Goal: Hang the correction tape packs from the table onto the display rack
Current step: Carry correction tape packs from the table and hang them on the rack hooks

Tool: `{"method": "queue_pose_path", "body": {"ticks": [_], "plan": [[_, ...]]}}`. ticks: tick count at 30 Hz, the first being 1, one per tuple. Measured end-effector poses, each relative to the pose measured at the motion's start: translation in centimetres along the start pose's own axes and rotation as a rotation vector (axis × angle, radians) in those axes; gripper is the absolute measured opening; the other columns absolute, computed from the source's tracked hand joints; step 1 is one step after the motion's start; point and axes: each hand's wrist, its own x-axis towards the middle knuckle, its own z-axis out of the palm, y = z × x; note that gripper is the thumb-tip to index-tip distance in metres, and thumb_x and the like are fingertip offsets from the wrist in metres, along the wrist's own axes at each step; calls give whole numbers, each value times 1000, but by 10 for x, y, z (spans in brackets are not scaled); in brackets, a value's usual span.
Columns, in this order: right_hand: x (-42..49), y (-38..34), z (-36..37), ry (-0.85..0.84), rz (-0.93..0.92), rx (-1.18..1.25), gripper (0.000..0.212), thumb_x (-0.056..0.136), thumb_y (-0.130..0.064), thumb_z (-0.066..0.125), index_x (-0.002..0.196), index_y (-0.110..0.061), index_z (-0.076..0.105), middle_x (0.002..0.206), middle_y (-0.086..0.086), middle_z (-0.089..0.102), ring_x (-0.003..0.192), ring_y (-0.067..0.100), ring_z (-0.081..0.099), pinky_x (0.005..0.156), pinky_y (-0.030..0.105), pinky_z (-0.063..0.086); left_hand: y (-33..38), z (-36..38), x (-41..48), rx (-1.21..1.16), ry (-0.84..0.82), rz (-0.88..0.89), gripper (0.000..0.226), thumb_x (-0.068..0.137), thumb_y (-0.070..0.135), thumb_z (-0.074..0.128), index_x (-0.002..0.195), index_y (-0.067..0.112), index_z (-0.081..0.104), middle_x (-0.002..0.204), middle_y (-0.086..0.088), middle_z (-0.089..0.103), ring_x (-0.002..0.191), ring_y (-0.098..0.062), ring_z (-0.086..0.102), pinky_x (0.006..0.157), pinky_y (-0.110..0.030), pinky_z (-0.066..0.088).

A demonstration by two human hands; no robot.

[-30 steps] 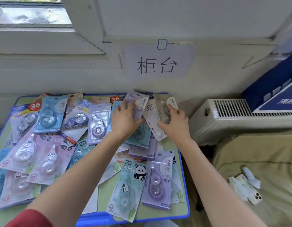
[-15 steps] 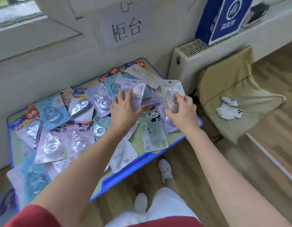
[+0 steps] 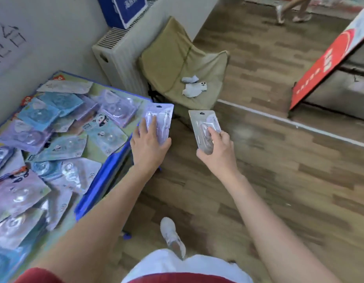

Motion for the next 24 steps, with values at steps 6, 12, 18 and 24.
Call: {"method": "queue_pose_path", "body": {"ticks": [6,12,18,24], "plan": [[-75,114,-74,102,145,66,72,80,-27,66,144,-24,34,143,5,31,127,30,34,108,36,30,93,66,-78,43,-86,155,75,88,39,60,150,20,23,157,-11,18,138,-32,25,108,-42,23],[-155,230,-157,201,292,81,73,82,-27,65,147,-24,30,147,6,26,131,27,28,111,35,25,204,132,-168,-3,-161,323,72,87,35,63,148,19,28,155,-9,22,134,-30,29,102,-40,27],[-199,311,-233,293,395,54,74,84,-29,64,148,-23,27,147,8,27,130,29,28,110,39,27,307,182,-222,-28,-231,466,71,88,36,63,148,20,29,154,-9,24,133,-30,30,103,-39,25],[-202,376,-301,413,463,60,73,84,-28,65,148,-23,28,148,8,26,132,30,27,110,36,23,406,226,-233,-65,-274,578,70,86,35,64,147,21,32,154,-6,24,134,-30,28,105,-41,25]]}}
